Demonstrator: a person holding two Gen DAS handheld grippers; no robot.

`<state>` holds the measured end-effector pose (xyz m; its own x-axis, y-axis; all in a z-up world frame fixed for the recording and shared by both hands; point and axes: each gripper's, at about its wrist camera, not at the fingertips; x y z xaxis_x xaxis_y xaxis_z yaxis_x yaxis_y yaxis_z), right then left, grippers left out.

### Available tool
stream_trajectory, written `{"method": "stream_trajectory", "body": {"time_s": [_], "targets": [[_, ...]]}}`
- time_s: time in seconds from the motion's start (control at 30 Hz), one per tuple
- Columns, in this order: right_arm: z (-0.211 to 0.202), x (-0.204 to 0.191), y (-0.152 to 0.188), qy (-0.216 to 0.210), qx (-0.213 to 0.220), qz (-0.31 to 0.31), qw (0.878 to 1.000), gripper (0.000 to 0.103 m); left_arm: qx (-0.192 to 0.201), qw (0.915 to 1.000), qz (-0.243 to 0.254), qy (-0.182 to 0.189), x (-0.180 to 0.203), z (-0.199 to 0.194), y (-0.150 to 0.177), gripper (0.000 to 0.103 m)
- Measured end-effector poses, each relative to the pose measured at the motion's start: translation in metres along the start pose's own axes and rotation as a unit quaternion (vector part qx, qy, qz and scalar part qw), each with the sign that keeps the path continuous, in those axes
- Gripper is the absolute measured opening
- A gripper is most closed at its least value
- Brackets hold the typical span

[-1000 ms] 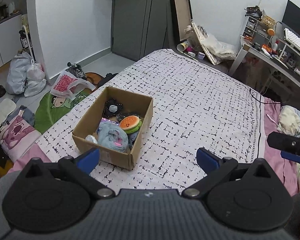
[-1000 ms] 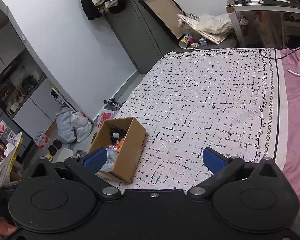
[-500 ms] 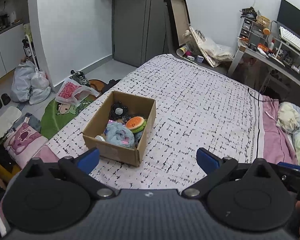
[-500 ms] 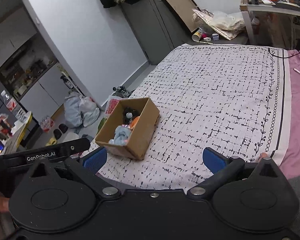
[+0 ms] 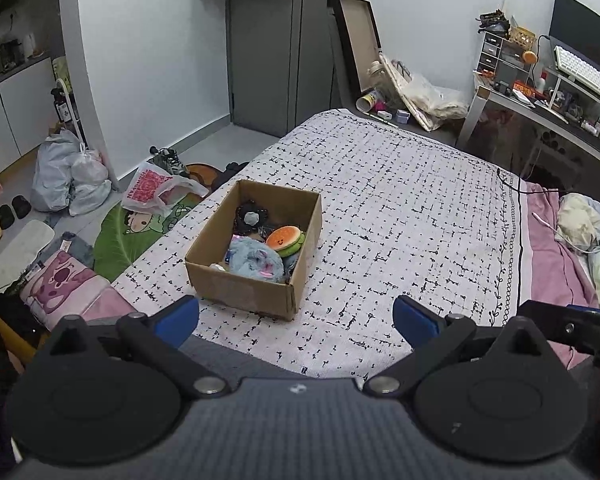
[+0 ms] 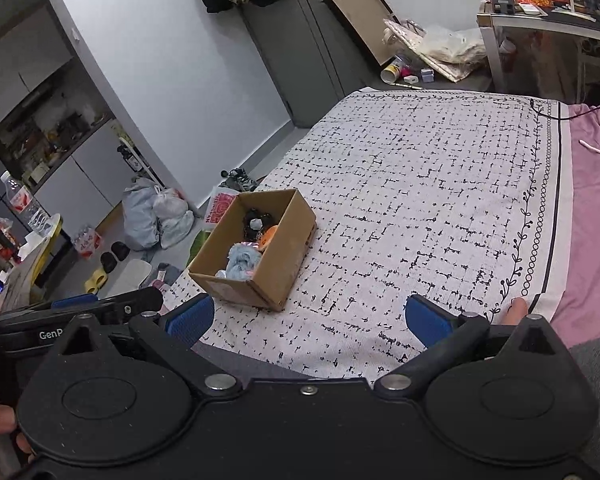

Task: Organize soft objects

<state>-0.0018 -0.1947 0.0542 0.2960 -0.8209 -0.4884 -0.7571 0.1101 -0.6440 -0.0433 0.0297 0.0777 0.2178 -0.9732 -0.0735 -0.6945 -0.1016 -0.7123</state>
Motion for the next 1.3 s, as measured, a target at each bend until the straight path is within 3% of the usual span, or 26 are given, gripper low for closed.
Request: {"method": "stream_trajectory", "body": {"time_s": [0.73,1.3], "targets": [[0.003,-0.007,0.002,0.014,-0.007,-0.007,1.0,0.103,0.004,0.9999,-0.015,0.004,-0.012,-0.005,0.001,0.102],[0.005,-0.001,0.001,0.016,-0.011,-0.002,1.0,0.103,-0.008,0.9998,-0.02,-0.005,0.001,0.007,0.002,0.102]]}}
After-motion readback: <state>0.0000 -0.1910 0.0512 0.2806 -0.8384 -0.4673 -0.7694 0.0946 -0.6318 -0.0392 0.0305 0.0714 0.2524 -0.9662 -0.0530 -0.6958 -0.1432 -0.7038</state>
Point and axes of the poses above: each gripper's, at about its wrist camera, not at the fingertips, and z roughly the way its jaws point, x to its right, y to its underside, and after that the axes turned 9 degrees about -y, right-handed
